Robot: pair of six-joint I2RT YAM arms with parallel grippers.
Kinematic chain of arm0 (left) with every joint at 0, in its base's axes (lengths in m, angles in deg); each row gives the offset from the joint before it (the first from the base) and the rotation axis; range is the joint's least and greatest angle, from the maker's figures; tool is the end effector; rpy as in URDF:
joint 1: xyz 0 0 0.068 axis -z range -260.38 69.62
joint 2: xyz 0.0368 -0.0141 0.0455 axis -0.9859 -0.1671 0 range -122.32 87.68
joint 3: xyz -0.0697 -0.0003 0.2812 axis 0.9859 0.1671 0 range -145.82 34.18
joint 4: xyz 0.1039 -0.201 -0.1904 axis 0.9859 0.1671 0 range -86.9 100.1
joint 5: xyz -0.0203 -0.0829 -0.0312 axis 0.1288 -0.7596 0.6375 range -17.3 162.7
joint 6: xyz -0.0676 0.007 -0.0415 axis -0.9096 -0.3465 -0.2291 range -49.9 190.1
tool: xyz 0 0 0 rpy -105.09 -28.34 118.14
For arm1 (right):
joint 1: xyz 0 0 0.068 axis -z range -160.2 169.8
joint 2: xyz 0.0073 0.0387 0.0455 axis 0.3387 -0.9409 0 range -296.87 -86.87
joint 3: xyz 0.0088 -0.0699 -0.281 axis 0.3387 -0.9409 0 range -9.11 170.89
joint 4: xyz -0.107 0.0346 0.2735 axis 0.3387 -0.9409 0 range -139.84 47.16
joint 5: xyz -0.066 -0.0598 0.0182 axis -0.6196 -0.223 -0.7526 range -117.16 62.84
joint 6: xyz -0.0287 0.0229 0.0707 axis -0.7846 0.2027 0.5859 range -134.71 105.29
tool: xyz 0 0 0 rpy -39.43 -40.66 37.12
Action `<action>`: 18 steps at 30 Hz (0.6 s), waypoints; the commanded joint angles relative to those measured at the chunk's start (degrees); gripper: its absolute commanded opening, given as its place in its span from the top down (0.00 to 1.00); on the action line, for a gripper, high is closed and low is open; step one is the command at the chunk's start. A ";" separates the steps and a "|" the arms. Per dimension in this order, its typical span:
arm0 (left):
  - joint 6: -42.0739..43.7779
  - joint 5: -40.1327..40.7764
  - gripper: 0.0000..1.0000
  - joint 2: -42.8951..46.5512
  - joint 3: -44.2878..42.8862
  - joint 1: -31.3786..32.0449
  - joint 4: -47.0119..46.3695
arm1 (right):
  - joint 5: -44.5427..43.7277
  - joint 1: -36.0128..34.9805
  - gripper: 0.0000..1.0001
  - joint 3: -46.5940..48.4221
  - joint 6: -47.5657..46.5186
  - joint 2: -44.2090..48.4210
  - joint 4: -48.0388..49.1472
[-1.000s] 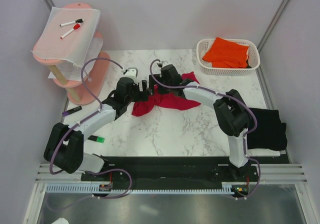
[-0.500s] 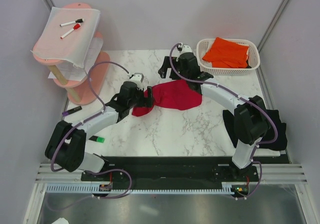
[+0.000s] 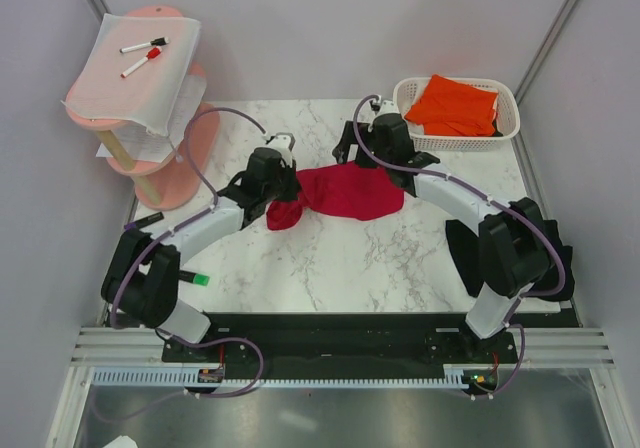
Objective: Fold and stack the t-shirts
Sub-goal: Flatten out the tshirt
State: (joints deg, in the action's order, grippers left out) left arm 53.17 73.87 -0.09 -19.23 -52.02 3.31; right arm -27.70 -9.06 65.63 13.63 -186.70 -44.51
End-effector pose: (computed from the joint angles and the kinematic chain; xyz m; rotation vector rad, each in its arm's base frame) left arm 0.3462 -0.1851 0.2046 0.2078 2.1962 -0.4254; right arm 0.4167 0.2290 0.2616 -0.0034 2.0941 0.6084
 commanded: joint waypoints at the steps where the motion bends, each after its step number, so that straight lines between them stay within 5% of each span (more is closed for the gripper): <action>1: 2.42 -0.64 0.98 7.69 -8.09 1.69 2.25 | -2.28 3.89 0.02 -3.36 1.02 4.11 1.23; 9: 4.97 -5.91 0.98 4.72 -23.21 12.57 8.22 | -5.08 14.60 0.02 -6.71 0.58 8.68 -1.57; 18: 10.16 -7.42 0.98 -4.25 -53.62 28.58 16.40 | -3.77 26.75 0.02 -11.28 0.58 12.03 -3.69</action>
State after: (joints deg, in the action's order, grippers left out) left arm 58.53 67.57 -3.56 -60.82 -27.98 16.78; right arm -32.05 14.89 56.29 14.09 -177.21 -47.63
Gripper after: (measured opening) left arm 0.058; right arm 0.978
